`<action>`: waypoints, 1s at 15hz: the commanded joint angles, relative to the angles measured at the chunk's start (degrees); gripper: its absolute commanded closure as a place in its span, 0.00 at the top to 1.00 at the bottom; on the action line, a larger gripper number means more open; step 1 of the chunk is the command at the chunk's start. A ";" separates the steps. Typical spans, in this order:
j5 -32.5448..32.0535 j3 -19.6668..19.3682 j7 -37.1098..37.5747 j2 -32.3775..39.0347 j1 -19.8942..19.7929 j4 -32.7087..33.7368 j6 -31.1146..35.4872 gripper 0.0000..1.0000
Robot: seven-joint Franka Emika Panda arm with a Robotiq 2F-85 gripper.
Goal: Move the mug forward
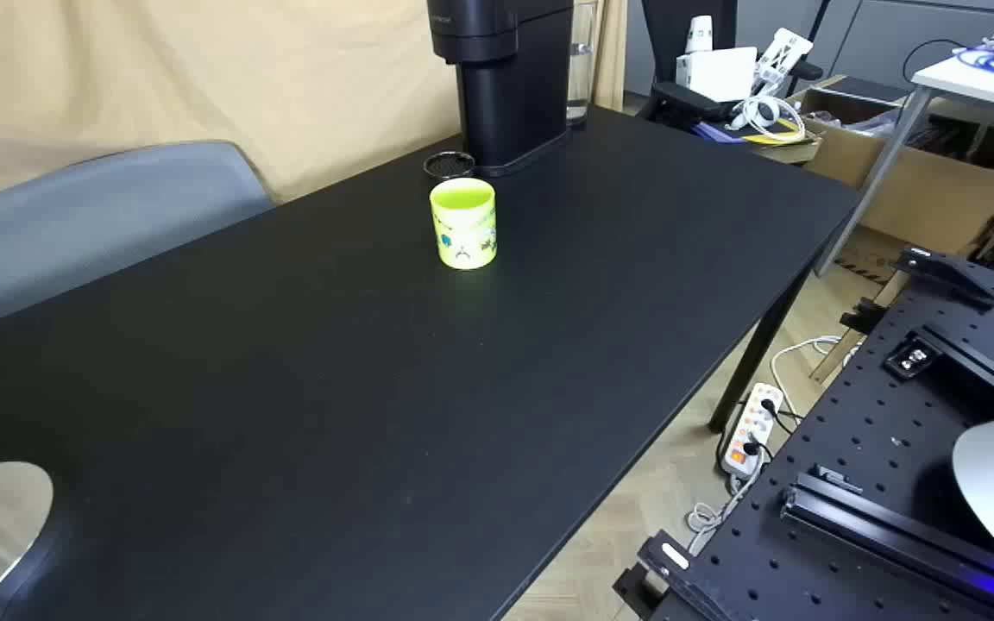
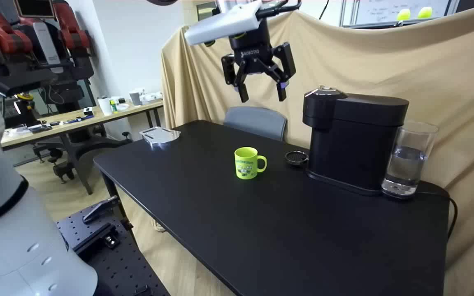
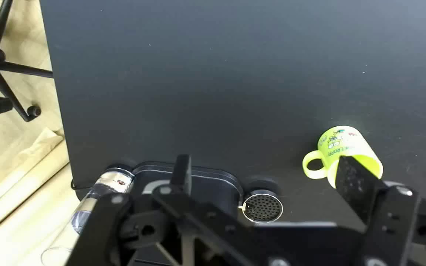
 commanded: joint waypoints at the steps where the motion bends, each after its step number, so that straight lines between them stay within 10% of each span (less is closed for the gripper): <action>1: 0.21 0.35 -0.13 0.01 -0.34 0.09 -0.11 1.00; 15: 0.10 1.08 -0.97 2.08 0.77 0.16 1.66 1.00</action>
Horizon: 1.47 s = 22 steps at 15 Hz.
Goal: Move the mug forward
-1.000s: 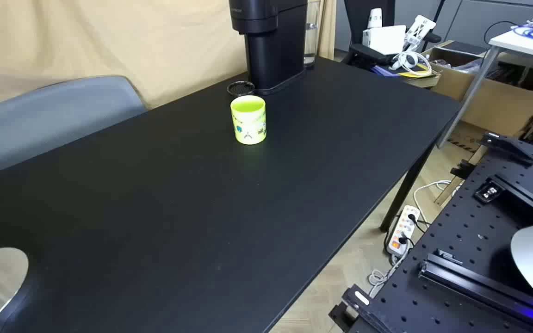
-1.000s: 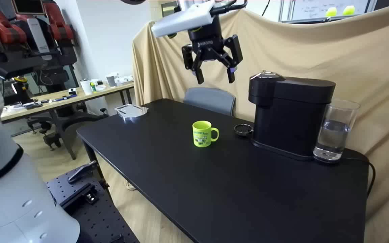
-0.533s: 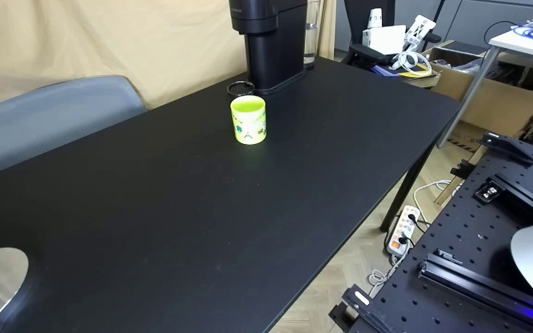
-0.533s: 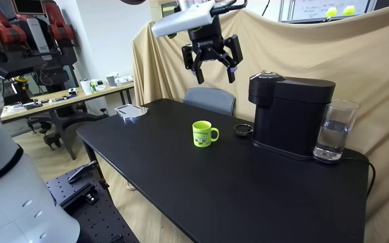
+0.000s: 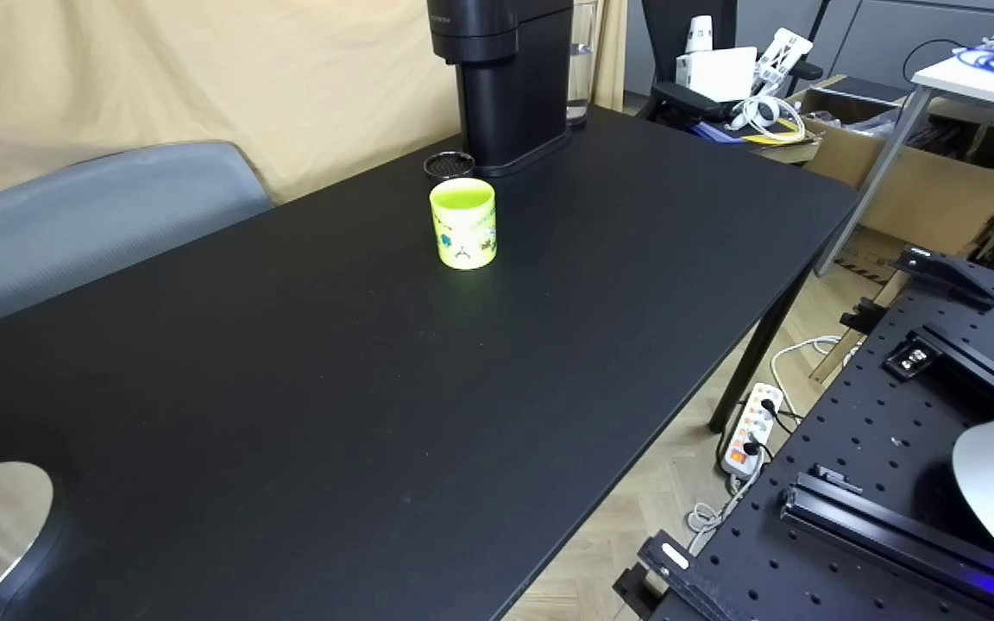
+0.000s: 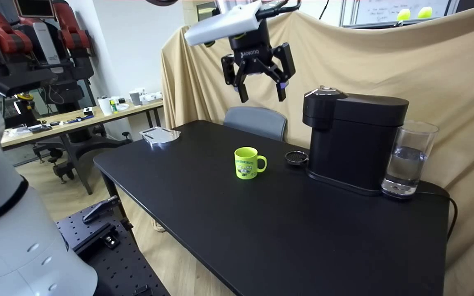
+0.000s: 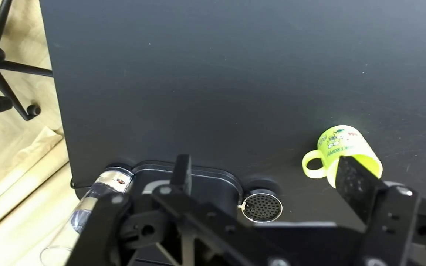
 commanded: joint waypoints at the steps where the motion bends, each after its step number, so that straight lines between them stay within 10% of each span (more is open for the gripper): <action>1: 0.10 1.52 -1.21 3.18 1.40 0.25 2.01 1.00; 10: 10.28 9.89 -16.36 24.53 12.11 3.78 11.42 1.00; 22: 9.48 16.16 -23.07 36.30 8.56 13.06 10.13 1.00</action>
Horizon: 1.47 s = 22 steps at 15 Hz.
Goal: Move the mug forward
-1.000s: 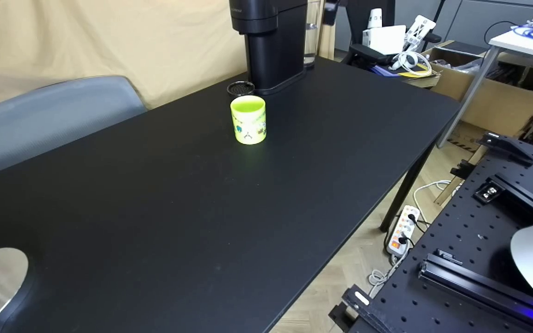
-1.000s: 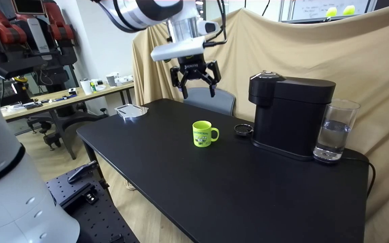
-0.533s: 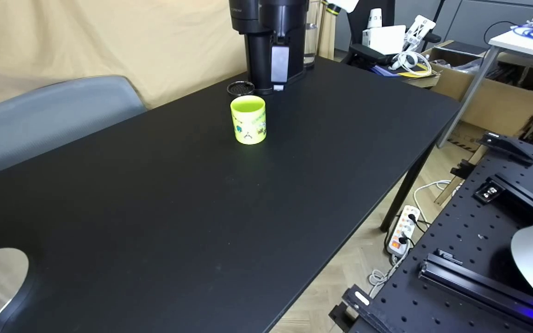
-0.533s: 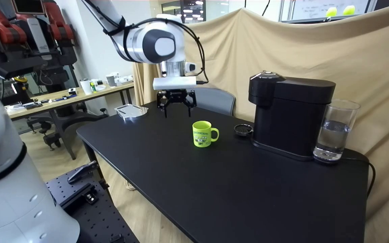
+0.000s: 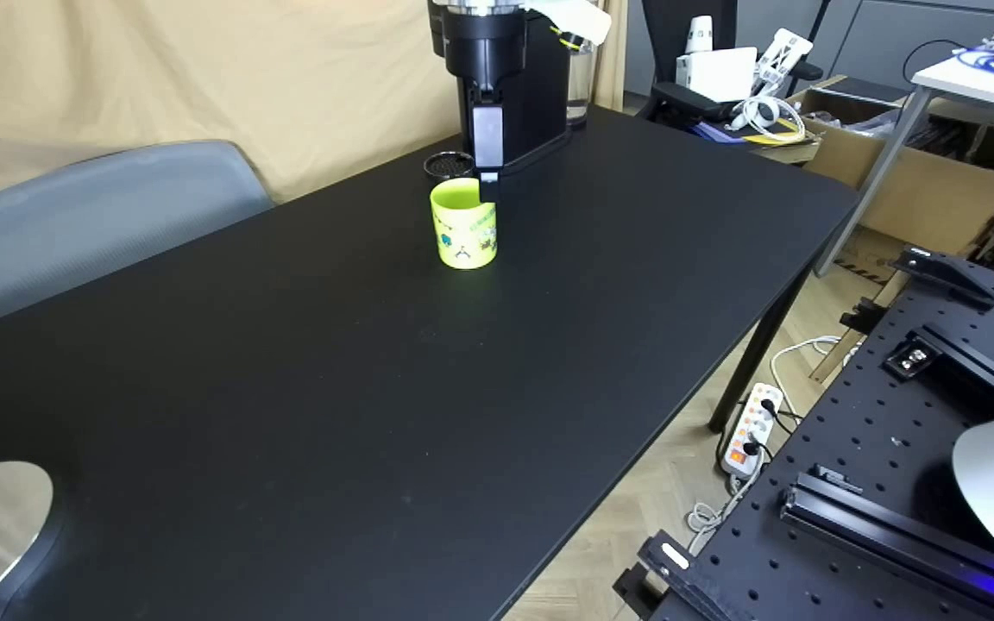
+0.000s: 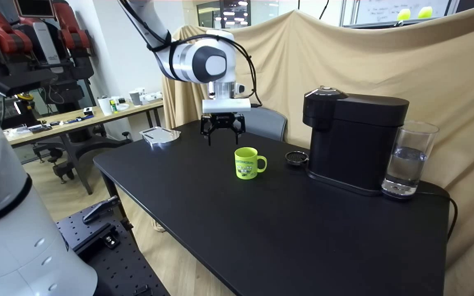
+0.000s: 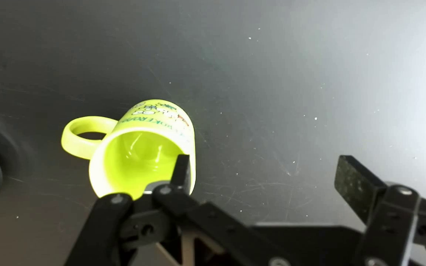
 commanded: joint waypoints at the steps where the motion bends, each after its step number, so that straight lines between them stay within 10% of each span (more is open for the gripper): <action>1: -4.06 0.92 2.23 0.64 -1.07 -0.12 3.06 1.00; 16: -11.45 2.35 2.72 20.47 -1.52 15.83 6.98 1.00; 17: -11.24 2.63 2.52 21.26 -1.84 16.58 6.31 0.75; 22: -10.49 3.78 1.83 21.88 -3.09 18.19 5.19 0.45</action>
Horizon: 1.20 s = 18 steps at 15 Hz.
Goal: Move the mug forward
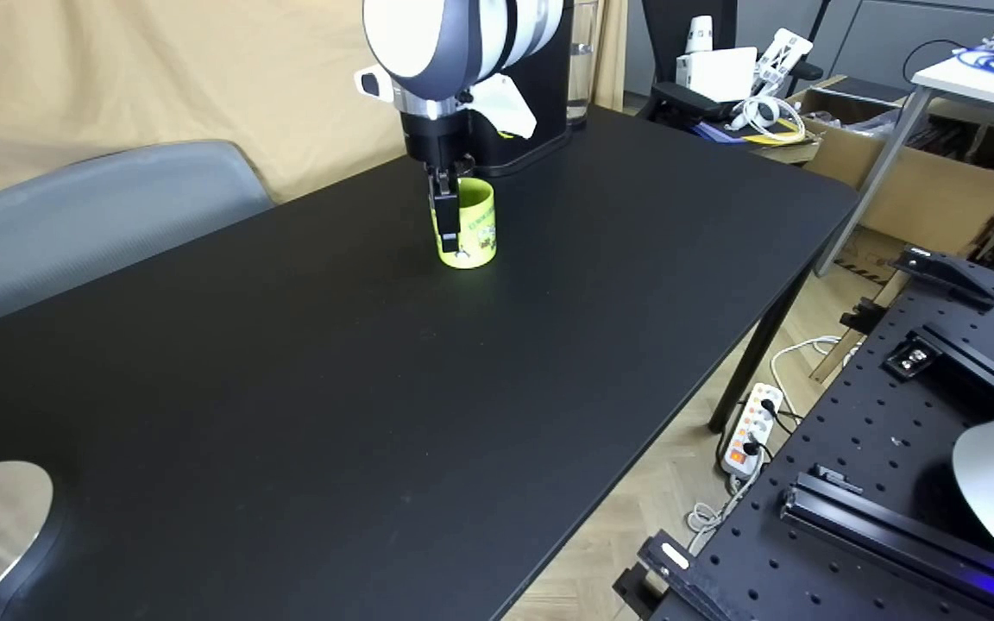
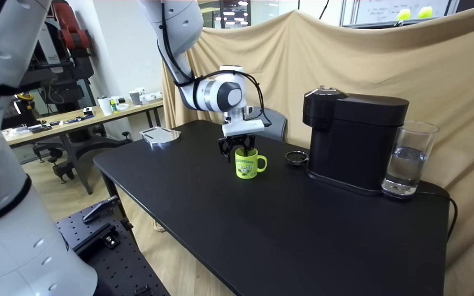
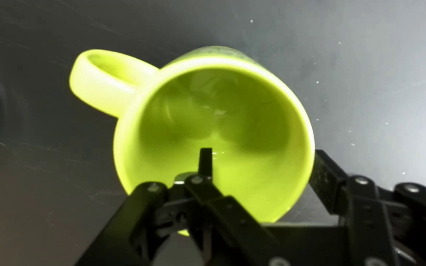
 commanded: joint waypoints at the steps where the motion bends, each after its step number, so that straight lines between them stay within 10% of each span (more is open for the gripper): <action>1: -0.84 1.51 1.50 0.57 -1.66 2.27 -1.90 0.37; 7: -1.17 1.68 1.61 -0.90 -2.14 1.35 -1.66 0.01; 18: -1.46 2.77 -0.38 -8.88 -2.70 -4.66 -5.25 0.02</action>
